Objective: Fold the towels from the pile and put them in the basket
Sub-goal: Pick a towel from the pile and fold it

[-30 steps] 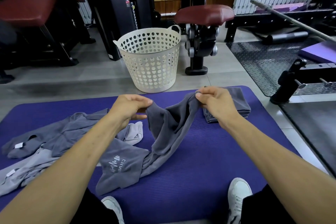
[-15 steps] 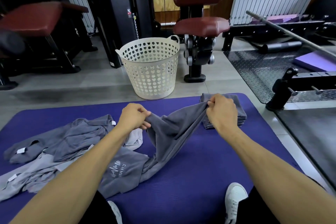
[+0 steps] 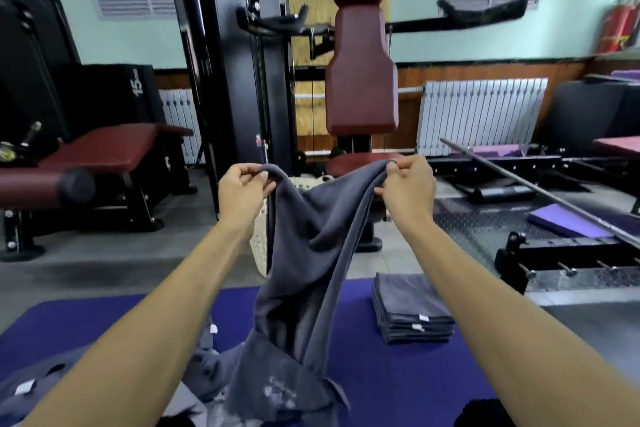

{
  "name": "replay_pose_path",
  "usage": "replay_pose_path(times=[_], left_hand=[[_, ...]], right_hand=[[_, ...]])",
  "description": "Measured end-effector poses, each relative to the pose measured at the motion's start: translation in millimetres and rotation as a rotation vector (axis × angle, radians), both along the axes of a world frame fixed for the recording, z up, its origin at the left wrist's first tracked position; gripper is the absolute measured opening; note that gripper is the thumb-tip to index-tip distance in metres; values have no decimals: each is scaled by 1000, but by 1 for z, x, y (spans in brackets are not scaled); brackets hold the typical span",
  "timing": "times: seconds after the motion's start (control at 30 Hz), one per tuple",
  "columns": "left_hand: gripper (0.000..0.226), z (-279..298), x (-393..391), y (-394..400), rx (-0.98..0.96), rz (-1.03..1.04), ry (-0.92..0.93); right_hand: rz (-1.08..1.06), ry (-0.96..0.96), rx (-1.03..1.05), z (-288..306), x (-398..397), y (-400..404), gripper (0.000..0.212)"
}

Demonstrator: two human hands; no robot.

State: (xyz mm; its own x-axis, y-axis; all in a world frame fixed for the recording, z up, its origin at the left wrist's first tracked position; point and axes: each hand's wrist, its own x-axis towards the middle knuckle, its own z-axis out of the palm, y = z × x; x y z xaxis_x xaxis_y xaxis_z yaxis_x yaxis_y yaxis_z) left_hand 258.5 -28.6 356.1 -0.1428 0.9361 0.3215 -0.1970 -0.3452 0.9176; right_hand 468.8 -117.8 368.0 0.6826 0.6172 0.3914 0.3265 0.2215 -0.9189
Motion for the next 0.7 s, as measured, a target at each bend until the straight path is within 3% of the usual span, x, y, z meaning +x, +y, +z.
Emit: replay_pose_path(times=[0.17, 0.3, 0.43, 0.47, 0.57, 0.7], left_hand=[[14, 74, -14, -11, 115, 79, 55], [13, 134, -29, -27, 311, 245, 40], [25, 143, -29, -34, 295, 190, 361], [25, 142, -28, -34, 286, 200, 370], [23, 148, -23, -40, 326, 213, 194], [21, 163, -15, -41, 382, 183, 145]], right_hand=[[-58, -147, 178, 90, -23, -27, 19], [-130, -123, 353, 138, -27, -50, 9], [-104, -267, 178, 145, -18, -61, 11], [-105, -285, 148, 145, -16, -64, 10], [-137, -251, 201, 150, -7, -72, 9], [-160, -307, 231, 166, -3, -72, 9]])
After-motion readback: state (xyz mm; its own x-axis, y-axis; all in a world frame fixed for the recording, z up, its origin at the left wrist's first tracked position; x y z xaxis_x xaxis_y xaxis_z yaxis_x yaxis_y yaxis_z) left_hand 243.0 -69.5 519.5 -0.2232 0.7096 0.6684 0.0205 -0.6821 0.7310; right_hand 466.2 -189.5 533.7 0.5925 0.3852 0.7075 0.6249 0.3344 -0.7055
